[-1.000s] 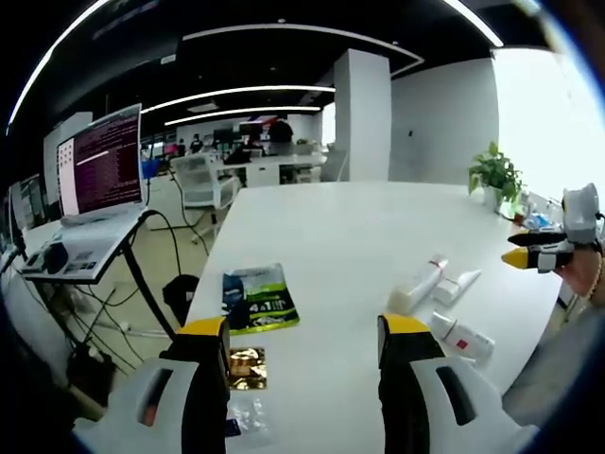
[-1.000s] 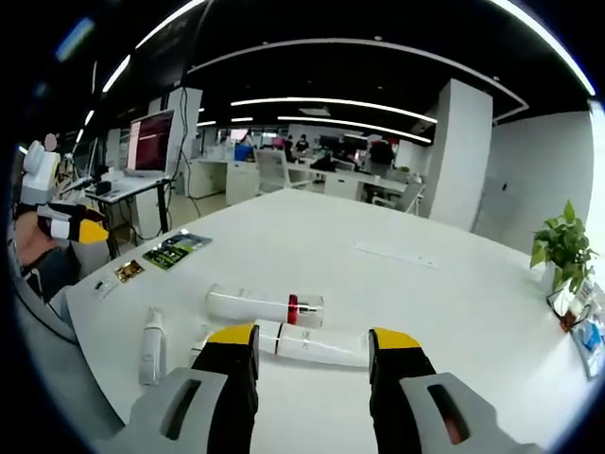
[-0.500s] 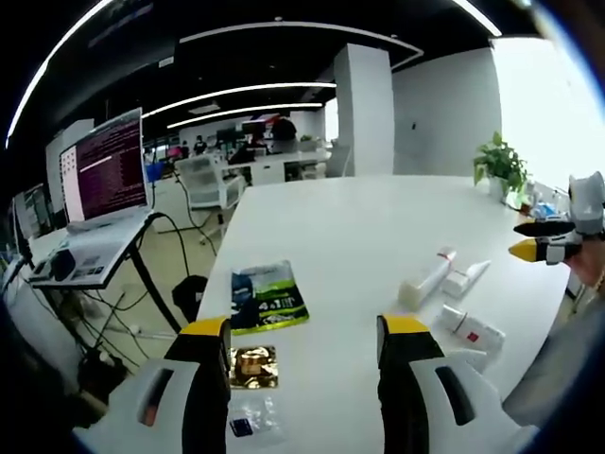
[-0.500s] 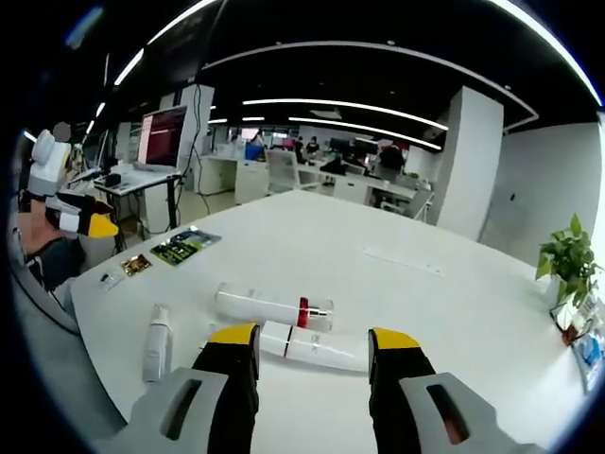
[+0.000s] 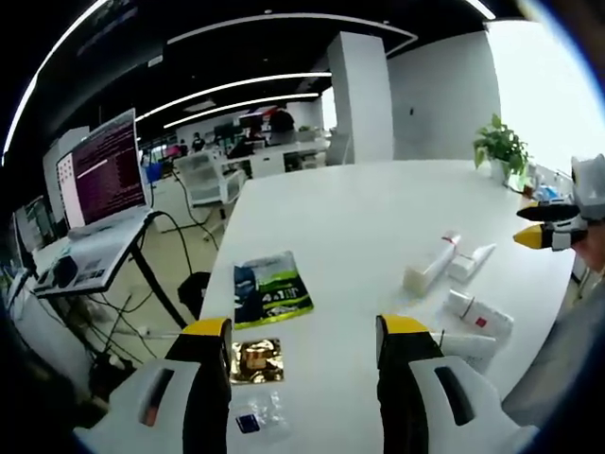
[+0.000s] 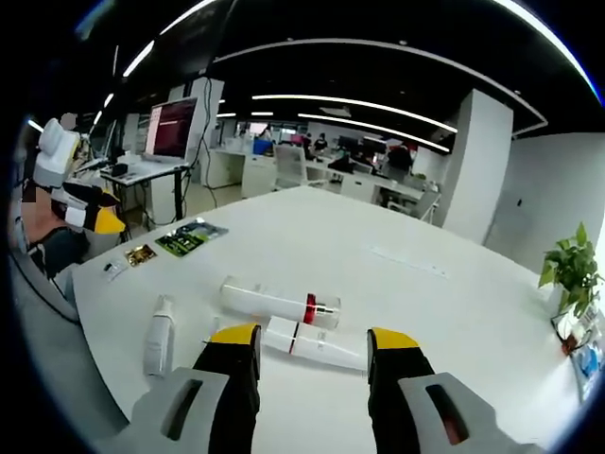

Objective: Arrange the skincare products in the storage area until every visible bottle or jar stands upright without overlapping.

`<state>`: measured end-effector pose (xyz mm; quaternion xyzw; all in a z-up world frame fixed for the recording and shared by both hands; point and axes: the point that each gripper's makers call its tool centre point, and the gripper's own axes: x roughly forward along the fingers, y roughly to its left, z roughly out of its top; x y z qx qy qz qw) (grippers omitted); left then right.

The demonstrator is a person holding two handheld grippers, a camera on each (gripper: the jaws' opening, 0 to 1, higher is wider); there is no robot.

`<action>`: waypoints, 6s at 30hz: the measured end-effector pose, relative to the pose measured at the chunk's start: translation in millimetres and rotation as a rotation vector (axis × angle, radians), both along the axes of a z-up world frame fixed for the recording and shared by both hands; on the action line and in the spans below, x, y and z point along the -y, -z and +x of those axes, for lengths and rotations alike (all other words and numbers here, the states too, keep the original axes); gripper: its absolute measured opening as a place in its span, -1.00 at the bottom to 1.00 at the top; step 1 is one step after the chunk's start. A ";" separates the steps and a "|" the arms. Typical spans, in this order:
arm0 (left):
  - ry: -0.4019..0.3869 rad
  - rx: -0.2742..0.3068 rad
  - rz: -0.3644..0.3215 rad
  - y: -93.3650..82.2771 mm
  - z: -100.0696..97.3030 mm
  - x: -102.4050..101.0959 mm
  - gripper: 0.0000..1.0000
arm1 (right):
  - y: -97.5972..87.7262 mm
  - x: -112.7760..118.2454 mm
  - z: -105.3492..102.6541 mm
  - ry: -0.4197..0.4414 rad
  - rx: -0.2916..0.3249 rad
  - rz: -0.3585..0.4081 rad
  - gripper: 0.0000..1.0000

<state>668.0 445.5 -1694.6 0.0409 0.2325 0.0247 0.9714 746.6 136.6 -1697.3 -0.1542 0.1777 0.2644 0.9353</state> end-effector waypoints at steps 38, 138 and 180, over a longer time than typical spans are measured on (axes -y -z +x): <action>0.019 0.016 0.000 -4.1 0.0 1.8 0.13 | -2.8 -4.6 -3.4 -0.034 0.023 -0.034 -0.16; 0.071 0.018 0.084 -8.2 0.9 8.0 0.10 | 3.7 -2.3 -2.4 -0.032 0.015 -0.059 -0.17; 0.328 -0.052 0.071 -4.8 60.3 67.0 0.08 | -8.9 2.7 0.4 -0.015 0.051 -0.028 -0.17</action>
